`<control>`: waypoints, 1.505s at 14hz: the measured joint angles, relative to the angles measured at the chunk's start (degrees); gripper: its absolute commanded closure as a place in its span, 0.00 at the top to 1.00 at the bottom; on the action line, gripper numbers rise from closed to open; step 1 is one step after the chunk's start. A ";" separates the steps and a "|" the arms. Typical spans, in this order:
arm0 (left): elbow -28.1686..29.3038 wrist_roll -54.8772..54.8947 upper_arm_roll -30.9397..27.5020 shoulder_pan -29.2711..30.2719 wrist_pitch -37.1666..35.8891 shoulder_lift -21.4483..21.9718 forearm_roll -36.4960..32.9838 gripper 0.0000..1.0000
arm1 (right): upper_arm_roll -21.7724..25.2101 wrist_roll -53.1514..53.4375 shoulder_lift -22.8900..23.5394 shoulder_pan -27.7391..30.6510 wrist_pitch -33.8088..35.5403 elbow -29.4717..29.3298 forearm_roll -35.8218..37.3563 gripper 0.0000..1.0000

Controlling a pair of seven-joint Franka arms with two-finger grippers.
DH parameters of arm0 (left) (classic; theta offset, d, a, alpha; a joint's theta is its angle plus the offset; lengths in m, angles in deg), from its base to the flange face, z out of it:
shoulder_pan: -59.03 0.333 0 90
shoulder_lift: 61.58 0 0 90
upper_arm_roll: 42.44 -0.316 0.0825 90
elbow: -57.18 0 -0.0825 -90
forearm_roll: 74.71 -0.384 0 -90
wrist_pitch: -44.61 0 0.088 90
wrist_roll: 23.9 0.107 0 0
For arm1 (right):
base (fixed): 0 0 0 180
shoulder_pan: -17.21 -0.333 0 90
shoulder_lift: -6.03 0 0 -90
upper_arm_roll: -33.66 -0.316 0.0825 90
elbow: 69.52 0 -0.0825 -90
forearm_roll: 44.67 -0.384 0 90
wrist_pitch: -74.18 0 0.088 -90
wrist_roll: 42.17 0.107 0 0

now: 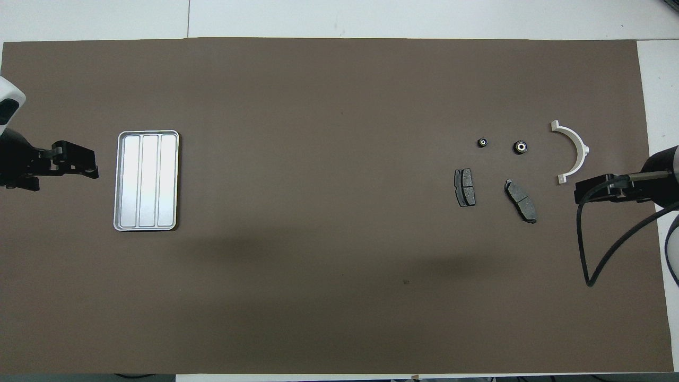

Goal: Pick bearing gear from pile to tray

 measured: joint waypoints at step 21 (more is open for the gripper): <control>0.00 0.00 0.00 0.00 0.00 0.00 0.00 1.00 | 0.89 -9.15 28.95 1.72 -30.56 -1.49 -0.32 1.00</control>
